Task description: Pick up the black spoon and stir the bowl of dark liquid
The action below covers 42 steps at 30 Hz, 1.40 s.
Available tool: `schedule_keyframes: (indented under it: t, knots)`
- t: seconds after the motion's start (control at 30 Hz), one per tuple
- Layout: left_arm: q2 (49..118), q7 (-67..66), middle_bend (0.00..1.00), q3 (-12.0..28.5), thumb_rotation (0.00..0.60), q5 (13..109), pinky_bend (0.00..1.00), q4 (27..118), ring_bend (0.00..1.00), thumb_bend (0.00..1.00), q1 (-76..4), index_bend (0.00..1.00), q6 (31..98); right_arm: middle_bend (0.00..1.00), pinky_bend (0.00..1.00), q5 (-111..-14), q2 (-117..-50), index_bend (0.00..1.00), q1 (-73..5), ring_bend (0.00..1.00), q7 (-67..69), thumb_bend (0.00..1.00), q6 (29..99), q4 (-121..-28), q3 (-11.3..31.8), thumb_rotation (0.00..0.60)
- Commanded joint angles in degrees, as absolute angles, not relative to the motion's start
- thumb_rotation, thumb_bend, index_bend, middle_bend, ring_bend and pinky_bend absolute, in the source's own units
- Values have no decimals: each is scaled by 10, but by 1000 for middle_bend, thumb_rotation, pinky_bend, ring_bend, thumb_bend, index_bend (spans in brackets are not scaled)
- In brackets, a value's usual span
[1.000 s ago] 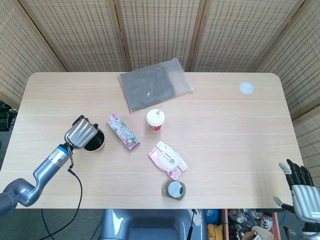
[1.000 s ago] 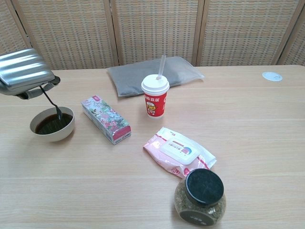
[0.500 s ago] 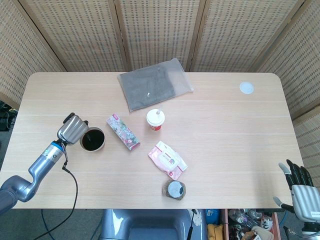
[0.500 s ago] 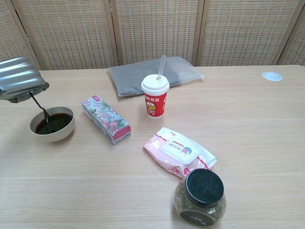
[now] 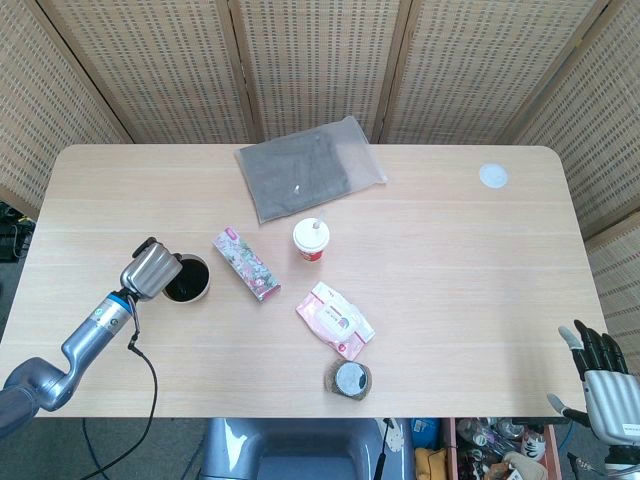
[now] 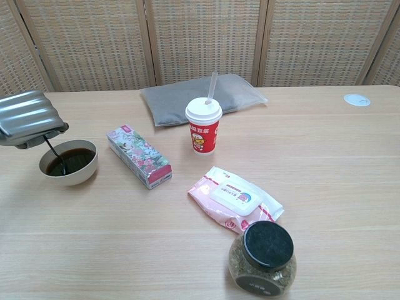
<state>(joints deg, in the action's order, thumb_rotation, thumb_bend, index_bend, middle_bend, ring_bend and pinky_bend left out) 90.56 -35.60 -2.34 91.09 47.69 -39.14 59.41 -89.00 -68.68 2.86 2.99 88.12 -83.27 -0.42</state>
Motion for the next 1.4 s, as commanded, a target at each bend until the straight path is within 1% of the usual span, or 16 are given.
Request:
schedule_keyframes:
  t: [0.03, 0.43, 0.57, 0.83, 1.13, 1.4]
  knots:
    - [909, -357, 818, -23, 600, 911, 730, 475, 717, 412, -392, 723, 593, 92, 0, -890, -687, 78, 29, 0, 30, 88, 882, -832, -4, 600]
    - [938, -358, 818, -17, 600, 913, 730, 455, 718, 412, -407, 723, 581, 92, 0, -886, -685, 78, 31, 0, 27, 88, 882, -833, -4, 600]
    - [964, -353, 818, -5, 600, 904, 730, 423, 718, 412, -423, 723, 563, 92, 0, -883, -684, 78, 29, 0, 21, 88, 879, -838, -2, 600]
    - [990, -335, 818, -4, 600, 903, 730, 377, 717, 412, -432, 723, 554, 94, 0, -880, -682, 78, 27, 0, 13, 88, 873, -843, 0, 600]
    - [982, -313, 818, -14, 600, 904, 729, 362, 717, 412, -418, 723, 563, 94, 0, -880, -684, 78, 24, 0, 11, 88, 869, -843, 0, 600]
    - [959, -290, 818, -28, 600, 912, 729, 383, 717, 411, -399, 723, 582, 94, 0, -881, -686, 78, 22, 0, 17, 87, 868, -838, 0, 600]
